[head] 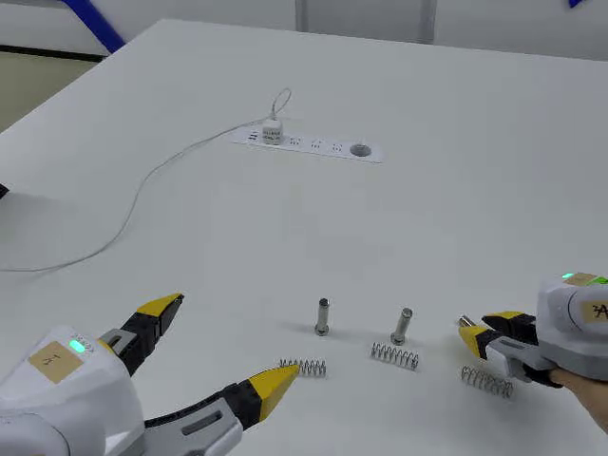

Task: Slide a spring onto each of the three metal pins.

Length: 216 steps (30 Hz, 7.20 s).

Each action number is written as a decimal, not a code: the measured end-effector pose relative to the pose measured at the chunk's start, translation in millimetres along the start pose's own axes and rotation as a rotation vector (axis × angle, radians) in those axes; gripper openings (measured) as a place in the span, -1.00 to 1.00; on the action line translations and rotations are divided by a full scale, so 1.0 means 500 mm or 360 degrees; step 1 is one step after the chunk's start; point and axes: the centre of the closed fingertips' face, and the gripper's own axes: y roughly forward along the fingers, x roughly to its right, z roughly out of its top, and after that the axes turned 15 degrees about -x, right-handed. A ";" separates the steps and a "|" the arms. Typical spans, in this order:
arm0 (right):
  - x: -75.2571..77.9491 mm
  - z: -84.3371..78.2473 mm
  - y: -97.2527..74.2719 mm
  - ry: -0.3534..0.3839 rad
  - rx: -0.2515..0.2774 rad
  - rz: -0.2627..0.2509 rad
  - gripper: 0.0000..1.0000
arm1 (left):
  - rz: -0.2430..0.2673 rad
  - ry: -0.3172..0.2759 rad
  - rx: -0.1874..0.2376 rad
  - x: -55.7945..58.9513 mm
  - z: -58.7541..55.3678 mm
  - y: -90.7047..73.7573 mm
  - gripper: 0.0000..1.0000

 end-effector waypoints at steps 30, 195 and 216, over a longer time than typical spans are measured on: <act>-0.007 0.005 0.035 -0.0131 -0.0118 0.0072 -0.80 | -0.0042 0.0007 -0.0048 0.010 -0.012 0.006 0.62; -0.071 -0.129 -0.062 -0.0419 -0.0099 0.0215 -0.78 | -0.0137 0.0116 -0.0152 0.044 -0.035 0.021 0.66; -0.083 -0.110 -0.106 -0.0424 -0.0067 0.0198 -0.80 | -0.0213 0.0119 -0.0140 0.061 -0.031 0.023 0.65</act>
